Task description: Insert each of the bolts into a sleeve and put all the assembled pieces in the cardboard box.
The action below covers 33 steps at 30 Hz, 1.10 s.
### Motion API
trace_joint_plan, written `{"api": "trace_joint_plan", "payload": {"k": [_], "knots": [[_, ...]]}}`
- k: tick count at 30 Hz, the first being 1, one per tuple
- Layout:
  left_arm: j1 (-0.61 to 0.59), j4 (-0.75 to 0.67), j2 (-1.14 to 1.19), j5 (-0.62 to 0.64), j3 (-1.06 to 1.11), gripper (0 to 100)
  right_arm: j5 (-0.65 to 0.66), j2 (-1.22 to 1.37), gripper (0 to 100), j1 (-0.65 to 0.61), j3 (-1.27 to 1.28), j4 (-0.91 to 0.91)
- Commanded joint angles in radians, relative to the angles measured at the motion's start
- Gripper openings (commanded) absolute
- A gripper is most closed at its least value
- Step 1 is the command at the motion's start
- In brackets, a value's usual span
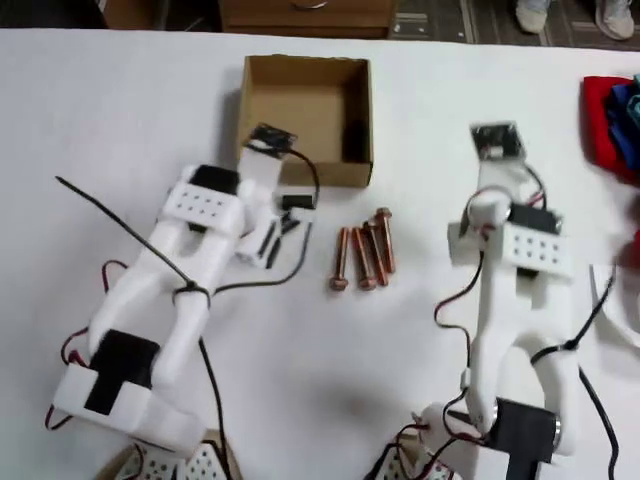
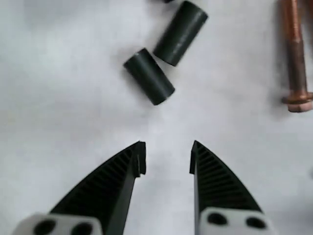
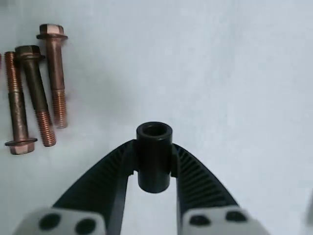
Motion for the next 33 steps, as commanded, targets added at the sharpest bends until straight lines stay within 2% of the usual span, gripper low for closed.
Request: {"api": "trace_joint_plan", "payload": {"k": [1, 5, 9, 12, 15, 17, 23, 30, 33], "knots": [[0.054, 0.026, -0.005, -0.003, -0.050, 17, -0.009, -0.050, 2.1, 0.016, 0.106, -0.154], [0.117, 0.014, -0.005, -0.003, -0.073, 17, -0.101, -0.033, 2.1, 0.016, 0.203, -0.283], [0.221, 0.011, -0.005, 0.003, -0.094, 17, -0.172, -0.025, 2.1, 0.015, 0.236, -0.334], [0.269, -0.017, -0.003, 0.109, -0.131, 17, -0.204, -0.022, 2.1, 0.016, 0.242, -0.351], [0.273, -0.112, -0.002, 0.222, -0.136, 17, -0.213, -0.022, 2.1, 0.016, 0.253, -0.377], [0.270, -0.166, -0.002, 0.247, -0.113, 17, -0.213, -0.022, 2.1, 0.016, 0.255, -0.378], [0.275, -0.253, -0.002, 0.250, -0.021, 17, -0.213, -0.022, 2.1, 0.012, 0.253, -0.384], [0.276, -0.436, 0.000, 0.253, 0.074, 17, -0.213, -0.022, 2.1, 0.015, 0.253, -0.383], [0.276, -0.462, 0.000, 0.253, 0.082, 17, -0.213, -0.022, 2.1, 0.013, 0.253, -0.381]]}}
